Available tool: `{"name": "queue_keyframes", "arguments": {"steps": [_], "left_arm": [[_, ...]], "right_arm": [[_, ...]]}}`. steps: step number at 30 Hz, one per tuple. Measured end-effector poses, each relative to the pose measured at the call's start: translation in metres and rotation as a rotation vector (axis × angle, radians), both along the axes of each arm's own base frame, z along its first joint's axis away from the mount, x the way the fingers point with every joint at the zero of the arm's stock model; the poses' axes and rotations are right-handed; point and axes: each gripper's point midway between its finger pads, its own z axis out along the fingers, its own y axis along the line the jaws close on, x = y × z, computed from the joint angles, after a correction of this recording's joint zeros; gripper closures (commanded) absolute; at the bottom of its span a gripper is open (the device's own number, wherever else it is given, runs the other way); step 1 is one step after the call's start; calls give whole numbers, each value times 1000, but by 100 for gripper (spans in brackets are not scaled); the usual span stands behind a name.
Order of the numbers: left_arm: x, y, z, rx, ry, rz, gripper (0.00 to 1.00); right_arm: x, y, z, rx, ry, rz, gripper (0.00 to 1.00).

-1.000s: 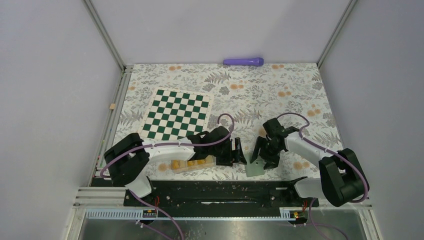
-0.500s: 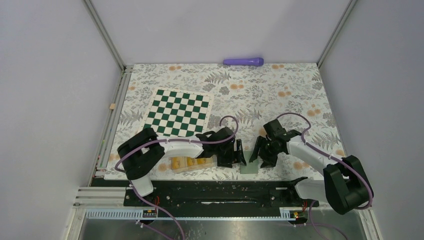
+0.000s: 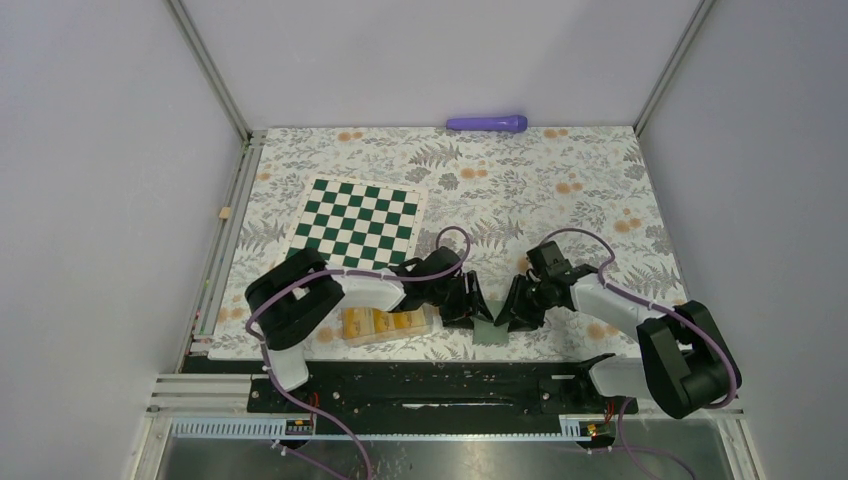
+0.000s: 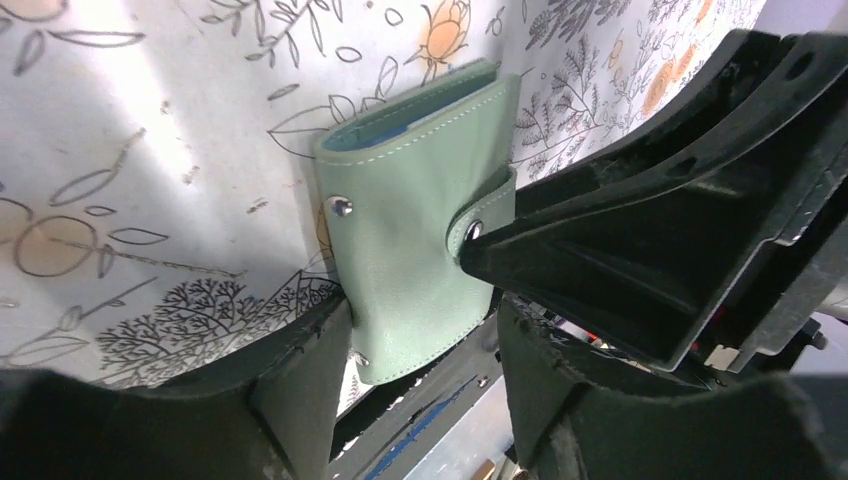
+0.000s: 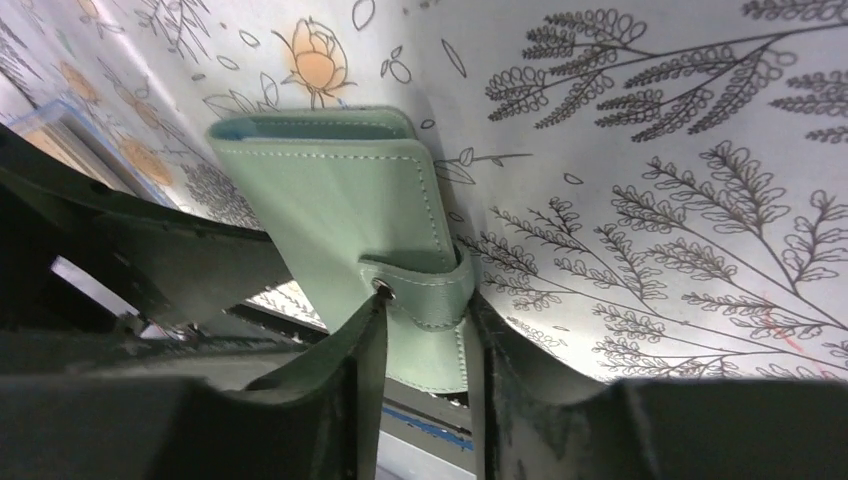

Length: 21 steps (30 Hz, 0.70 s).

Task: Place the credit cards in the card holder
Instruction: Pick up the card holder from the center of the board.

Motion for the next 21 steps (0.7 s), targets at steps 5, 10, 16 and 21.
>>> {"name": "queue_keyframes", "arguments": {"steps": [5, 10, 16, 21], "left_arm": [[5, 3, -2, -9, 4, 15, 49], [4, 7, 1, -13, -36, 26, 42], [2, 24, 22, 47, -129, 39, 27], [13, 43, 71, 25, -260, 88, 21]], "right_arm": [[-5, -4, -3, -4, -12, 14, 95], [-5, -7, 12, -3, -91, 17, 100], [7, -8, 51, 34, -257, 2, 100], [13, -7, 86, 74, -367, -8, 100]]}}
